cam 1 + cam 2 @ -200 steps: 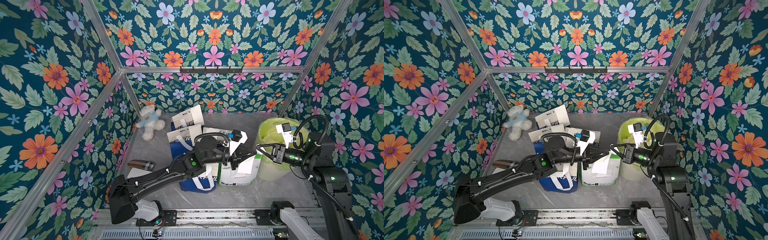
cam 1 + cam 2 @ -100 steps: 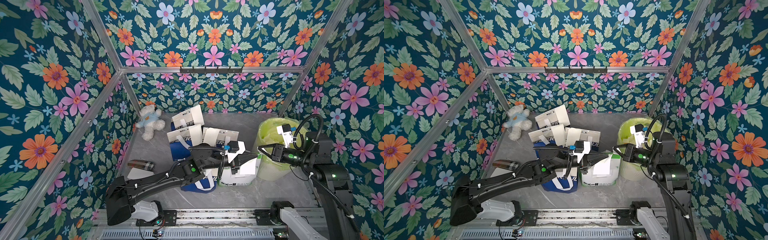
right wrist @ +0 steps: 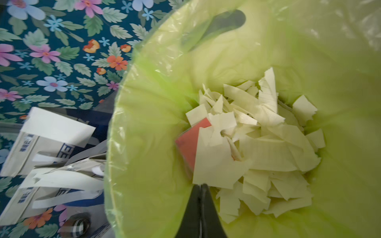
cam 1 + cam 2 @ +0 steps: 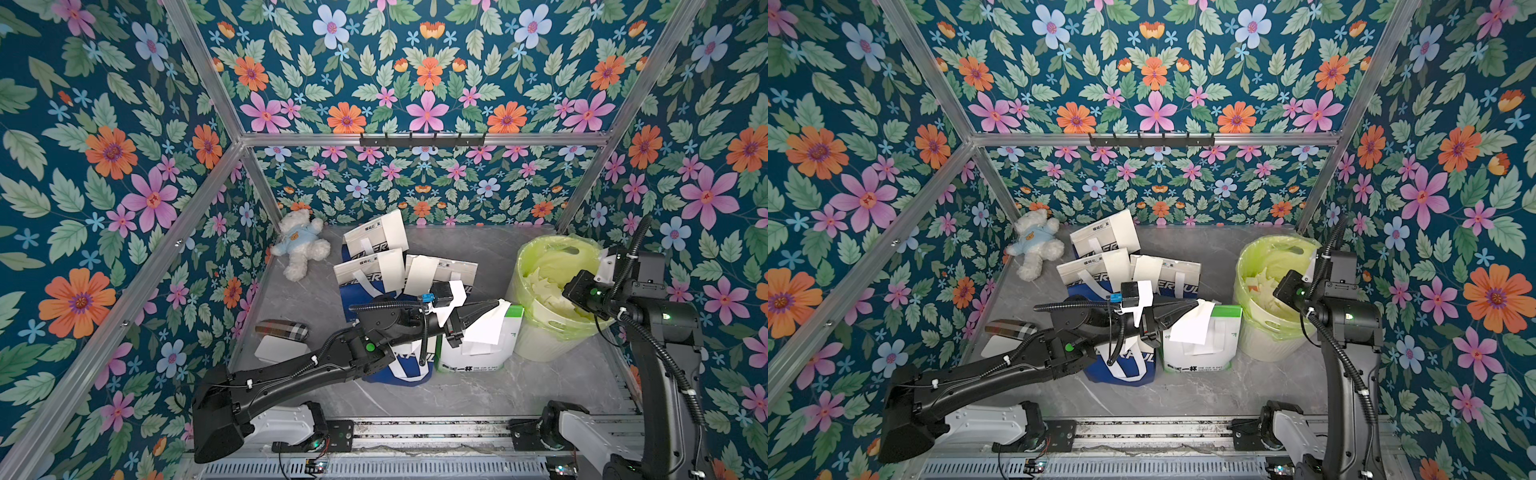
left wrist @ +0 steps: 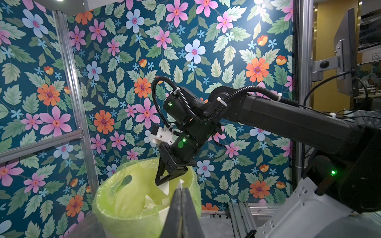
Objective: Shred takeout receipts and throw away
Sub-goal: Place the takeout receipt in the trash bin.
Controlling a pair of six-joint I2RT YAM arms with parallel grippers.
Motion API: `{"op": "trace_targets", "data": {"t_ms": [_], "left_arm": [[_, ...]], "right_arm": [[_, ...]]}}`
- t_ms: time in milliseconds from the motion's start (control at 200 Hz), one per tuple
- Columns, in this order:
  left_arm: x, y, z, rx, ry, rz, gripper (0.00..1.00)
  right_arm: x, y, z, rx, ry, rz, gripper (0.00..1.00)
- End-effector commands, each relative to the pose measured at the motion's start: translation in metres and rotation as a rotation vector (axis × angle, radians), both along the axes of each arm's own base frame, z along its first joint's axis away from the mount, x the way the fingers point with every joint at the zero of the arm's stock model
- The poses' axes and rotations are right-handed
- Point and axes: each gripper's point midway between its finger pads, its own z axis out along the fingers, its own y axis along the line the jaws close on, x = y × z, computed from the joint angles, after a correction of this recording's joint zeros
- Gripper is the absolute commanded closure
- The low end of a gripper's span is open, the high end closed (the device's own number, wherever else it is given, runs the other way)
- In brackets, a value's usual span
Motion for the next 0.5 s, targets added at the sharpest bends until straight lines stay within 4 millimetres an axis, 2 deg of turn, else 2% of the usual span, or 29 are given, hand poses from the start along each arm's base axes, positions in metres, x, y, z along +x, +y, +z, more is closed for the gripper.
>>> {"op": "trace_targets", "data": {"t_ms": [0, 25, 75, 165, 245, 315, 395, 495], "left_arm": [[0.0, 0.0, 0.006, -0.021, 0.002, -0.004, 1.0], [0.0, 0.0, 0.005, -0.018, 0.003, -0.004, 1.0], [0.0, -0.001, 0.005, -0.017, 0.002, -0.005, 1.0], [0.001, -0.003, 0.004, -0.012, 0.005, -0.003, 1.0], [0.002, -0.005, 0.003, -0.009, 0.011, -0.005, 1.0], [0.004, -0.006, 0.002, -0.013, 0.022, 0.001, 1.0], [0.008, -0.006, 0.003, -0.04, 0.044, 0.011, 1.0], [0.011, -0.005, 0.007, -0.093, 0.072, 0.009, 1.0]], "right_arm": [[-0.006, 0.0, -0.016, -0.01, 0.077, 0.027, 0.53], [-0.007, 0.004, -0.016, -0.004, 0.074, 0.047, 0.44], [-0.007, 0.01, -0.012, 0.012, 0.048, 0.075, 0.33], [-0.006, 0.023, 0.01, 0.035, -0.058, 0.148, 0.23], [-0.007, 0.033, 0.032, 0.043, -0.148, 0.204, 0.23], [-0.01, 0.05, 0.057, 0.07, -0.265, 0.291, 0.28], [-0.023, 0.085, 0.089, 0.157, -0.416, 0.478, 0.39], [-0.052, 0.13, 0.123, 0.34, -0.577, 0.735, 0.41]]}}
